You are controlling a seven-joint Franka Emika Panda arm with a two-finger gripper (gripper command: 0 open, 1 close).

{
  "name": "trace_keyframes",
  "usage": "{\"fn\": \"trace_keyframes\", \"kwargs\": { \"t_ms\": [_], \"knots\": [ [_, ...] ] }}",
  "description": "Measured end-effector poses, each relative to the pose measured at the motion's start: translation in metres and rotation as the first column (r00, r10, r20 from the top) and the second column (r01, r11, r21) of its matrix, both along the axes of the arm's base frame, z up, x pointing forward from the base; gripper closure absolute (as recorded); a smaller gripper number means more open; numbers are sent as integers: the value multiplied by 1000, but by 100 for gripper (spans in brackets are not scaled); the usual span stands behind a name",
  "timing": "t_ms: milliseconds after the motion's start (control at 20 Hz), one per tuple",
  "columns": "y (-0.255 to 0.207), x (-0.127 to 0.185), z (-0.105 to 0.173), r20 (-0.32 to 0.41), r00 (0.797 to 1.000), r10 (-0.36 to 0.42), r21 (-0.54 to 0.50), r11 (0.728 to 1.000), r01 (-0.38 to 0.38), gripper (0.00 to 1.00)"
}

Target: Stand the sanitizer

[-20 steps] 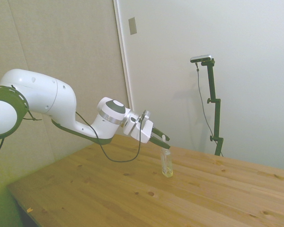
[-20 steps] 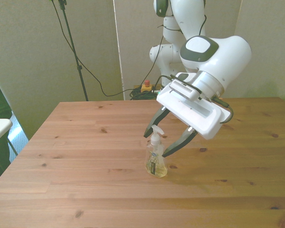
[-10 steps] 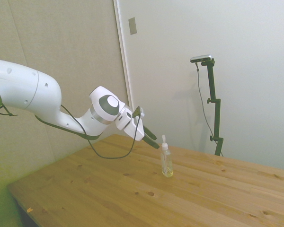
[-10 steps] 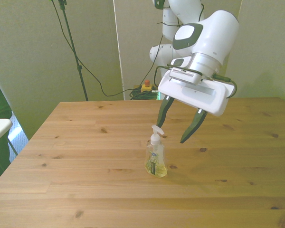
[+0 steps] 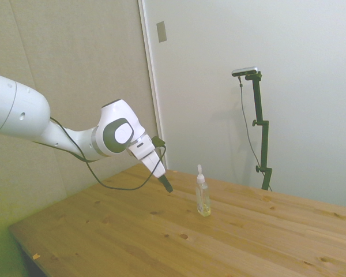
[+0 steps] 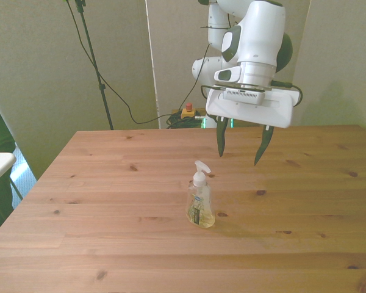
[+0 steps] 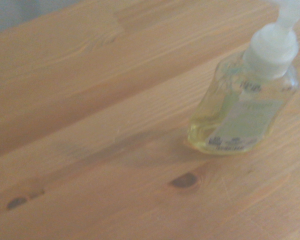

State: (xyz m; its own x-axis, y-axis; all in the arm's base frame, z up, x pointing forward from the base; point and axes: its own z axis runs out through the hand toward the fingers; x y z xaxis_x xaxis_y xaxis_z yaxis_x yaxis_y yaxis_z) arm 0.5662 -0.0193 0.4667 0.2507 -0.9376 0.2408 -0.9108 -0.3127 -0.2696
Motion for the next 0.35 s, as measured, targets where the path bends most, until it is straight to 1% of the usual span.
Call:
{"fn": "trace_keyframes", "kwargs": {
  "t_ms": [100, 200, 300, 350],
  "knots": [
    [-4, -9, 5, -57, 995, 77, 22, 997, -76, 0],
    [-9, -18, 9, -104, 982, 160, 50, 987, -155, 0],
    [-18, -26, 10, -145, 958, 248, 79, 968, -239, 0],
    [-22, -29, 9, -162, 942, 293, 93, 955, -281, 0]
  ]
}}
